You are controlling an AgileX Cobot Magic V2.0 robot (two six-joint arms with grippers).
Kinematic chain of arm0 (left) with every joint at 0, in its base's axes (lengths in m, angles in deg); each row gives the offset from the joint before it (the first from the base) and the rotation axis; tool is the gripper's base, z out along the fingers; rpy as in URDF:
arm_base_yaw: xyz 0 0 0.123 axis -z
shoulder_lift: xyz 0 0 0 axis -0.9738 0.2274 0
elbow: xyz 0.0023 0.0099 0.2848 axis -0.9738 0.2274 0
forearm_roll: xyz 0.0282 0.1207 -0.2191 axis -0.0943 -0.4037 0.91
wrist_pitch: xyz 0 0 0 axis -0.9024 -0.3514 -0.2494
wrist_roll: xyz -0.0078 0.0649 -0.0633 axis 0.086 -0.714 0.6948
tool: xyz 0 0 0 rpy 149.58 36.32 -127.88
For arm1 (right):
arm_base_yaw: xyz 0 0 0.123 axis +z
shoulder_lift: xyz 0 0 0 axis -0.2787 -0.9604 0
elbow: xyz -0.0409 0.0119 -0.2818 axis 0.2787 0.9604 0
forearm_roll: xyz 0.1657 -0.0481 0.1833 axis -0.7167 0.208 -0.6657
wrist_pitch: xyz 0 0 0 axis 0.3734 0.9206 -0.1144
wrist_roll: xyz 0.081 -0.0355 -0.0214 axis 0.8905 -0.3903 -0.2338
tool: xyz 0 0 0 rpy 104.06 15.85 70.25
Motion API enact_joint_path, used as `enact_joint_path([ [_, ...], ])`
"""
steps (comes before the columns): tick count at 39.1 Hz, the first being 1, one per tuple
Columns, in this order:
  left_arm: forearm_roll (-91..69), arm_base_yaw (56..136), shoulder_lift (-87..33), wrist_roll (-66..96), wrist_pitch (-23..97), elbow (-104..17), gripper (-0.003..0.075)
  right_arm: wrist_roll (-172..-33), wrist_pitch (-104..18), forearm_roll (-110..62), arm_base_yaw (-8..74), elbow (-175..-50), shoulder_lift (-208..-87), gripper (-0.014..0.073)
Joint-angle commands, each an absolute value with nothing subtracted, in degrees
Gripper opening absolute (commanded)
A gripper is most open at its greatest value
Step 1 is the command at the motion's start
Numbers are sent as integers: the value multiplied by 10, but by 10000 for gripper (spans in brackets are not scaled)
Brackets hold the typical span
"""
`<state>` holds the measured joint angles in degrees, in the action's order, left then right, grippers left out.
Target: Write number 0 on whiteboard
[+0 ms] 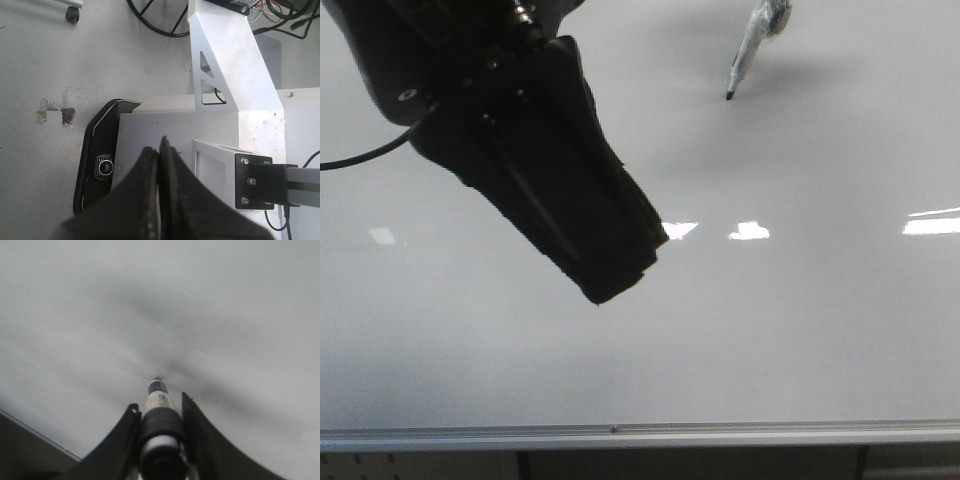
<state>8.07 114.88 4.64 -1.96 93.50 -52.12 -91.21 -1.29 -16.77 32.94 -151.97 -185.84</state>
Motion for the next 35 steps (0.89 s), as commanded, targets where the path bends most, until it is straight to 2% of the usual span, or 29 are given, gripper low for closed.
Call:
enact_joint_path([
  [1, 115, 1153, 21, -21, 966, -538, -20, -912, -47, -169, 328, -1539, -1840, -58],
  [35, 115, 1153, 21, -21, 966, -538, -20, -903, -35, -126, 320, -1551, -1886, -58],
])
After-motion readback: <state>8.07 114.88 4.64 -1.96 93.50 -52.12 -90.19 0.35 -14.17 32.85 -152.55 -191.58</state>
